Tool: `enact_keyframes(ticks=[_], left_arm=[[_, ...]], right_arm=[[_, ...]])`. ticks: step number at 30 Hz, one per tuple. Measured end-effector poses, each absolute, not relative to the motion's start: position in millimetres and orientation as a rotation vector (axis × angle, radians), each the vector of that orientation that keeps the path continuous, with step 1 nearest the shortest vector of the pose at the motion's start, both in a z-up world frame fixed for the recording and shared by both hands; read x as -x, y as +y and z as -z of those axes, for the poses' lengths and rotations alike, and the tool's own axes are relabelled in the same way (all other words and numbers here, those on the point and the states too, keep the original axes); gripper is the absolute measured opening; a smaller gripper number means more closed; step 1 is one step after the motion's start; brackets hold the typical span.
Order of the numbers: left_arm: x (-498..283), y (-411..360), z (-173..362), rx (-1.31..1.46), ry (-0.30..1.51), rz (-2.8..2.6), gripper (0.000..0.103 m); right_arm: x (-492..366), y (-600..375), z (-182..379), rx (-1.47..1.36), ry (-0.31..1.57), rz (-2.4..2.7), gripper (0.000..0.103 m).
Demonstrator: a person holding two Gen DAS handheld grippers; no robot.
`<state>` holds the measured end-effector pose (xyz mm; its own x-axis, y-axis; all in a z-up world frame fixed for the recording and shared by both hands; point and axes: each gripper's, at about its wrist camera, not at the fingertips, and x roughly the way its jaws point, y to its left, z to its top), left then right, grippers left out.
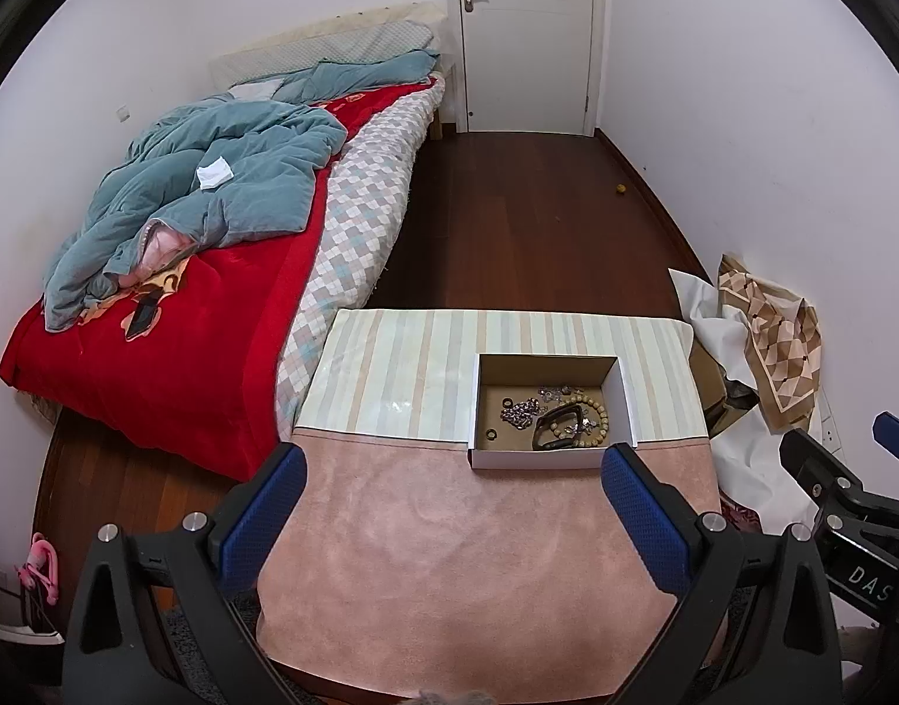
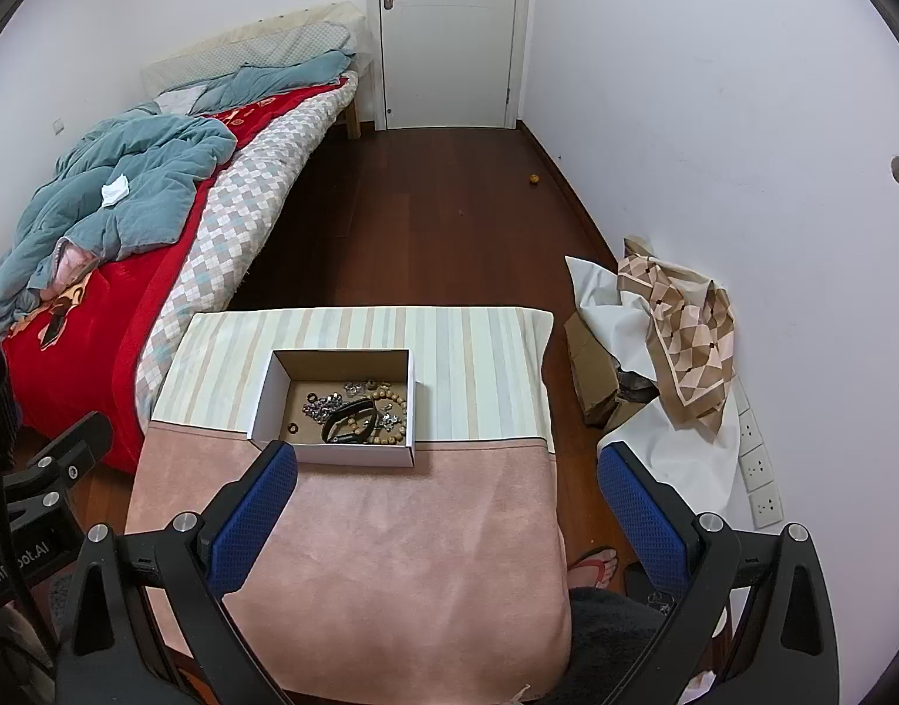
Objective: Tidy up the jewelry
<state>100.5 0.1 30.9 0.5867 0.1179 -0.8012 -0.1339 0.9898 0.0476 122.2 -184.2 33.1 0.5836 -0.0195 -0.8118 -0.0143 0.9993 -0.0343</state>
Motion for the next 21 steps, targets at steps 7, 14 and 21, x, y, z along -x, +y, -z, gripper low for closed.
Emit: enact_keyframes(ticks=[7, 14, 21], left_arm=[[-100.1, 0.5, -31.3, 0.02, 0.931, -0.148, 0.102], [-99.3, 1.5, -31.1, 0.021, 0.933, -0.15, 0.102], [-98.6, 3.1, -30.5, 0.027, 0.936, -0.142, 0.102]], right_arm=[[-122.1, -183.8, -33.2, 0.039, 0.947, 0.003, 0.103], [-121.8, -183.1, -33.4, 0.039, 0.946, 0.004, 0.103], [-122.3, -183.8, -34.1, 0.039, 0.947, 0.003, 0.103]])
